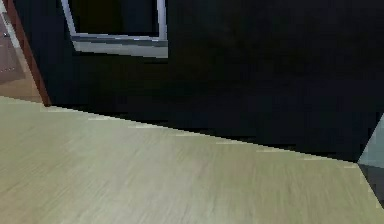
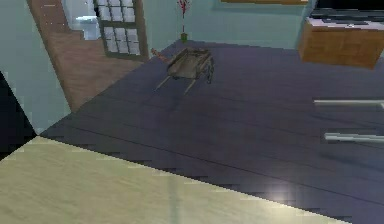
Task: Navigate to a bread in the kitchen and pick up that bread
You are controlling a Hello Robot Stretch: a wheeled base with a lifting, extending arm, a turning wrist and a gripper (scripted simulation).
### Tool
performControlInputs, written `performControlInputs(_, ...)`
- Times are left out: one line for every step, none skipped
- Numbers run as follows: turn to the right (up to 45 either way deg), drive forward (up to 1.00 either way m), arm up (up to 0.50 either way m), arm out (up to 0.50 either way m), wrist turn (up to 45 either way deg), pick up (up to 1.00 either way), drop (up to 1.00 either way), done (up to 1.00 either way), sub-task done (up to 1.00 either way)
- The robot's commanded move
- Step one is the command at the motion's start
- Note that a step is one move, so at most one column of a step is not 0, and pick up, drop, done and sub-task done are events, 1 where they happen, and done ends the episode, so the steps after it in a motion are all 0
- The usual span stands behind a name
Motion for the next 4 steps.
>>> performControlInputs(-45.0,0.0,0.0,0.0,0.0,0.0,0.0,0.0,0.0)
performControlInputs(-3.0,0.0,0.0,0.0,0.0,0.0,0.0,0.0,0.0)
performControlInputs(0.0,1.0,0.0,0.0,0.0,0.0,0.0,0.0,0.0)
performControlInputs(0.0,1.0,0.0,0.0,0.0,0.0,0.0,0.0,0.0)
